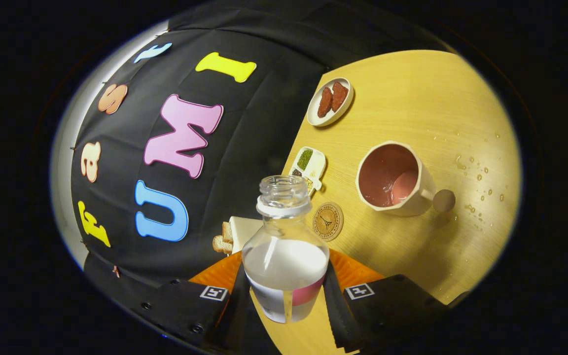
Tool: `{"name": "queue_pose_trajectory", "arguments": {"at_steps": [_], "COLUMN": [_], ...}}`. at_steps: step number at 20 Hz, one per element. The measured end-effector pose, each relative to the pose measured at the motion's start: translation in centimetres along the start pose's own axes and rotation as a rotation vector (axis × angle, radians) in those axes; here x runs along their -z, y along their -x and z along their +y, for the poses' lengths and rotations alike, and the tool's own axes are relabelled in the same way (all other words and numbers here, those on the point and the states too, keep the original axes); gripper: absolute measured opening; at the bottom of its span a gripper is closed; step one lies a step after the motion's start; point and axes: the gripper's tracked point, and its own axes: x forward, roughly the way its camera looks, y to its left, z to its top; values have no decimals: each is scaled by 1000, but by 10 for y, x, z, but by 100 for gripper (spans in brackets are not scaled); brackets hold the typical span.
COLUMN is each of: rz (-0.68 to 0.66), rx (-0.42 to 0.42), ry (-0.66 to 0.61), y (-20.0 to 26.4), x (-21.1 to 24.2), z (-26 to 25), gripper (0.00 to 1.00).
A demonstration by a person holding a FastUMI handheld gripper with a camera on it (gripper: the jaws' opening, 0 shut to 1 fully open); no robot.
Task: Take the bottle from table, then pour the juice into the cup, finally place the bottle on the coaster
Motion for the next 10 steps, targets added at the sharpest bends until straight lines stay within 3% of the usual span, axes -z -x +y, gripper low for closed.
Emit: {"name": "queue_pose_trajectory", "arguments": {"at_steps": [10], "rz": [22], "rx": [50], "ry": [-272], "y": [-19], "x": [-12], "z": [-22], "gripper": [71]}}
